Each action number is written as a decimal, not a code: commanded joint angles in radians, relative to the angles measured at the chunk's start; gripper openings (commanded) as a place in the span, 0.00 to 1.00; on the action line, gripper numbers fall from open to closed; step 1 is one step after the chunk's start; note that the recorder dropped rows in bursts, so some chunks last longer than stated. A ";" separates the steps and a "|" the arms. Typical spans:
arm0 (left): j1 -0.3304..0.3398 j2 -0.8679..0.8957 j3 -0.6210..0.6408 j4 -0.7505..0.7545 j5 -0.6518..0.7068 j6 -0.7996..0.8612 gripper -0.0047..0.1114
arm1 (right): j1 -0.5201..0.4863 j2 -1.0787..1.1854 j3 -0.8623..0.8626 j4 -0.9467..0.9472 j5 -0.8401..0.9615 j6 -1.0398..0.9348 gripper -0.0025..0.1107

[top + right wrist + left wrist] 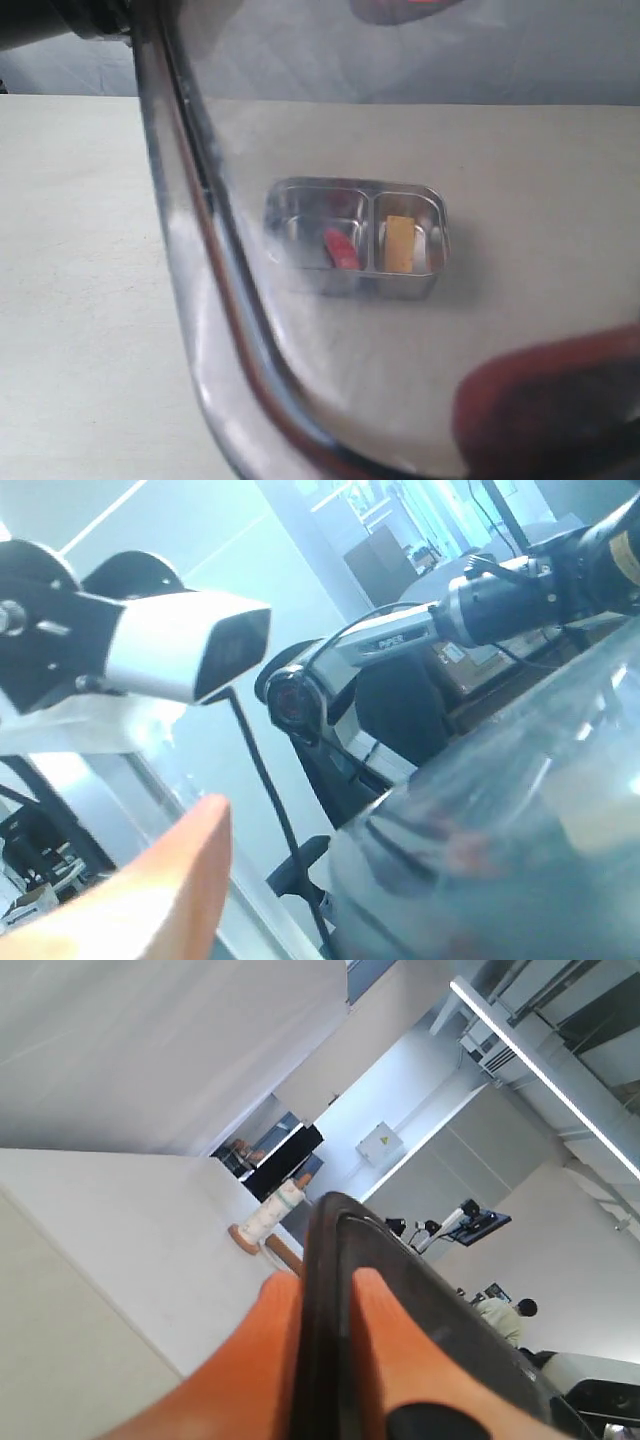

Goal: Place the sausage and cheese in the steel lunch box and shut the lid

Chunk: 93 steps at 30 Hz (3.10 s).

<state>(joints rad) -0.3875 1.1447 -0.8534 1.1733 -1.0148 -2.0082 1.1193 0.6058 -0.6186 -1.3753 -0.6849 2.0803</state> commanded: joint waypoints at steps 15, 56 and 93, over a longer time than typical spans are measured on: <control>0.117 -0.003 -0.005 0.013 -0.032 0.004 0.04 | -0.003 -0.005 0.004 0.034 0.204 0.035 0.45; 0.227 -0.055 -0.005 0.451 0.176 -0.082 0.04 | -0.003 0.074 -0.057 0.551 0.941 -0.402 0.01; 0.298 0.142 0.015 0.444 0.003 -0.082 0.49 | -0.146 0.347 -0.385 1.293 1.417 -1.343 0.01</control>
<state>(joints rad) -0.0915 1.2762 -0.8416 1.6412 -0.9746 -2.0878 1.0372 0.9522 -0.9974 -0.1810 0.6802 0.8594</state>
